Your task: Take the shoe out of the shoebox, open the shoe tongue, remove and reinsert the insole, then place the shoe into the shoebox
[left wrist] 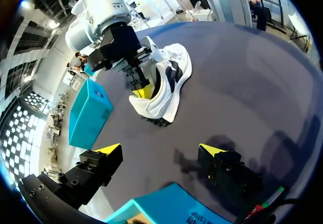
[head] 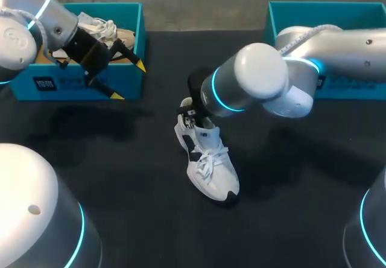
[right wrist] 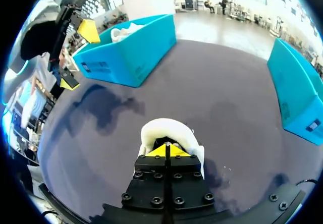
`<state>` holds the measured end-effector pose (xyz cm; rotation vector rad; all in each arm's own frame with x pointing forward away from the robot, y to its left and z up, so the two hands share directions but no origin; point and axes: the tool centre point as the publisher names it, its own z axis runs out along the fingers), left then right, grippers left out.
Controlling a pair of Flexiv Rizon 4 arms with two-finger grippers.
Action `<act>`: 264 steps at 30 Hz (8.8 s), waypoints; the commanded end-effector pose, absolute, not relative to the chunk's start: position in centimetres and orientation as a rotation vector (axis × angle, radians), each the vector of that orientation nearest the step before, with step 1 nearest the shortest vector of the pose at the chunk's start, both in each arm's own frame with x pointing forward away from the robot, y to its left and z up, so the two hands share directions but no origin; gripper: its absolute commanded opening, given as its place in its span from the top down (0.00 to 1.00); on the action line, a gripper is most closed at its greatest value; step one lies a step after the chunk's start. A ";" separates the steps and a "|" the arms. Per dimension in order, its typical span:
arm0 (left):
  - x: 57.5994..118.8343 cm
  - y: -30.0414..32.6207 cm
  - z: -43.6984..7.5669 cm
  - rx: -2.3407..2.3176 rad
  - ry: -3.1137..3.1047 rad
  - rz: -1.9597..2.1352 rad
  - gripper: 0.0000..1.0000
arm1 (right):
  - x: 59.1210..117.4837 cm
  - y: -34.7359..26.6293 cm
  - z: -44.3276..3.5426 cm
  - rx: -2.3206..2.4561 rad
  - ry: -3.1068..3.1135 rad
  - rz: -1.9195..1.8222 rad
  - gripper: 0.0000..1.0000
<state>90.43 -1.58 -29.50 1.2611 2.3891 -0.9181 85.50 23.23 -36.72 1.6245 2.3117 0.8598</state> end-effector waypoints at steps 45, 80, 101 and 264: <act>90.4 -1.6 -29.5 1.262 2.391 -0.913 0.00 | 83.4 23.0 -37.5 1.598 2.480 0.609 1.00; 90.4 -1.6 -29.5 1.262 2.391 -0.913 0.00 | 79.7 21.5 -35.6 1.721 2.543 0.273 0.89; 90.4 -1.6 -29.5 1.262 2.391 -0.913 0.00 | 78.5 21.1 -35.9 1.753 2.581 0.187 0.14; 90.4 -1.6 -29.5 1.262 2.391 -0.913 0.00 | 79.6 19.4 -34.1 1.736 2.460 0.002 0.75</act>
